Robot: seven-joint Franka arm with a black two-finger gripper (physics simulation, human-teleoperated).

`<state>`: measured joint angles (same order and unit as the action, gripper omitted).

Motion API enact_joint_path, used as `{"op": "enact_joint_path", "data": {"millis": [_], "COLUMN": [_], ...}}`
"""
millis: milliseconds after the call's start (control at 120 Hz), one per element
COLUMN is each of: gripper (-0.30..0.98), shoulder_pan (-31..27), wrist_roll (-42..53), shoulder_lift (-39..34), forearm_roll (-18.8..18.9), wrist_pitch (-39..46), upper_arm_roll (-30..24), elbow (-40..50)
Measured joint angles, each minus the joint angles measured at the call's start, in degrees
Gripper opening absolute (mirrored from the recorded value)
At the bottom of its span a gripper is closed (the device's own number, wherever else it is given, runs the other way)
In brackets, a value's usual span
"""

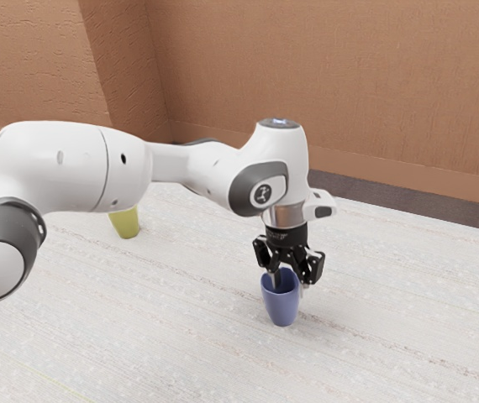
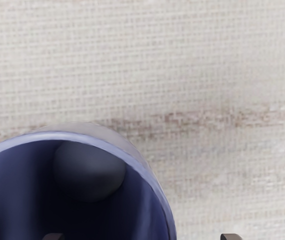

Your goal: Place the right cup onto the left cup

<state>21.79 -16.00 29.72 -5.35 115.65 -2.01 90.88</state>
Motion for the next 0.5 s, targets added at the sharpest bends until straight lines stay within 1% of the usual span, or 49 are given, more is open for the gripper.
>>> {"op": "enact_joint_path", "data": {"millis": [75,142,392,500], "gripper": [0.37,0.34,0.08,0.00], "shoulder_pan": [-0.23,-0.40,-0.74,-0.77], "wrist_roll": [-0.16,-0.30,-0.74,-0.90], "shoulder_lift": [0.85,1.27,1.54,1.54], "forearm_roll": [0.07,0.11,0.08,0.07], "wrist_pitch": [-0.04,-0.08,-0.20,-0.21], "upper_arm_roll": [-0.07,-0.09,-0.01,-0.01], "elbow": [-0.53,-0.88,-1.03,-1.03]}}
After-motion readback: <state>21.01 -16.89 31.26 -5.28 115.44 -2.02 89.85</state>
